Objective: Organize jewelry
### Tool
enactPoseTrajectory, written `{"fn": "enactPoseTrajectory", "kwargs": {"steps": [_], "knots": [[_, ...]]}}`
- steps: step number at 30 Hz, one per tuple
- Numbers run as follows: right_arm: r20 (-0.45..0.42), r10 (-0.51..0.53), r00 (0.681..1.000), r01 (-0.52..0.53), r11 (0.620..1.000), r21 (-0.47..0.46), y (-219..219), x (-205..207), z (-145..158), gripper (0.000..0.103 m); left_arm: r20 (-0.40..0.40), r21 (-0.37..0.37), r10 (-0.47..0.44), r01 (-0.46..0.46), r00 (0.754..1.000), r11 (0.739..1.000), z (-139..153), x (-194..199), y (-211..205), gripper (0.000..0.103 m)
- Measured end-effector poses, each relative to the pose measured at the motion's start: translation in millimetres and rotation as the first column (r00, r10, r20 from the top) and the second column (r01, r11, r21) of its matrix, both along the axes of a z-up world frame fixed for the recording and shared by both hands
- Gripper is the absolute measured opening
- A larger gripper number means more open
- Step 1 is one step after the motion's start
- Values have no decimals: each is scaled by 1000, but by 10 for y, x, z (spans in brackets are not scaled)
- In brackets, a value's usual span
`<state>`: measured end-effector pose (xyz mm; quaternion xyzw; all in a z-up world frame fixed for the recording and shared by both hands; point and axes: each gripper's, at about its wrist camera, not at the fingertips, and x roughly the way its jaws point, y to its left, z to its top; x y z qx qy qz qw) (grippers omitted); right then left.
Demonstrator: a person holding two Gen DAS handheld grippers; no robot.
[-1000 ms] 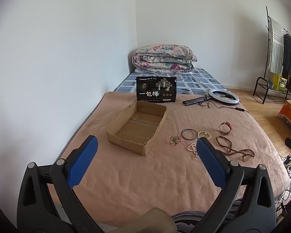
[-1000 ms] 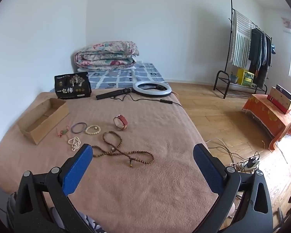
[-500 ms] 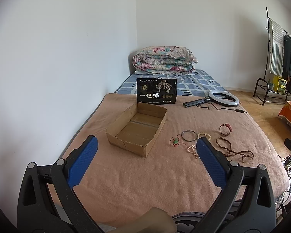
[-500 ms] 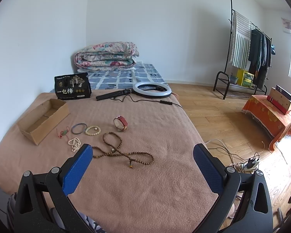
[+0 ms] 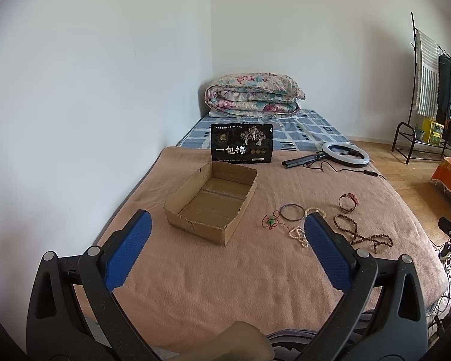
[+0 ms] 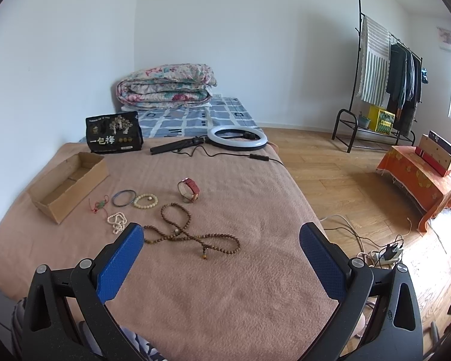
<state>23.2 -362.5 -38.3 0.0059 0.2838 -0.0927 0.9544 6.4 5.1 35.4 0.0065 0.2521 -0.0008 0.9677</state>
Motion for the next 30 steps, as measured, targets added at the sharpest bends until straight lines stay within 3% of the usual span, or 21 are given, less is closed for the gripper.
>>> {"fn": "enactPoseTrajectory", "kwargs": {"steps": [5, 7, 12, 30], "knots": [[-3, 2, 1000, -2, 1000, 1, 4, 17, -15, 103, 0, 1, -3, 3, 1000, 1000, 121, 75, 1, 103], [-5, 3, 1000, -3, 1000, 1, 7, 21, -17, 103, 7, 2, 1, -1, 1000, 1000, -34, -40, -26, 103], [-5, 4, 1000, -4, 1000, 0, 10, 20, -25, 103, 5, 1, 0, 0, 1000, 1000, 49, -5, -24, 103], [-21, 1, 1000, -1, 1000, 4, 10, 71, -76, 103, -5, 6, -13, 13, 1000, 1000, -134, 37, -191, 103]]}}
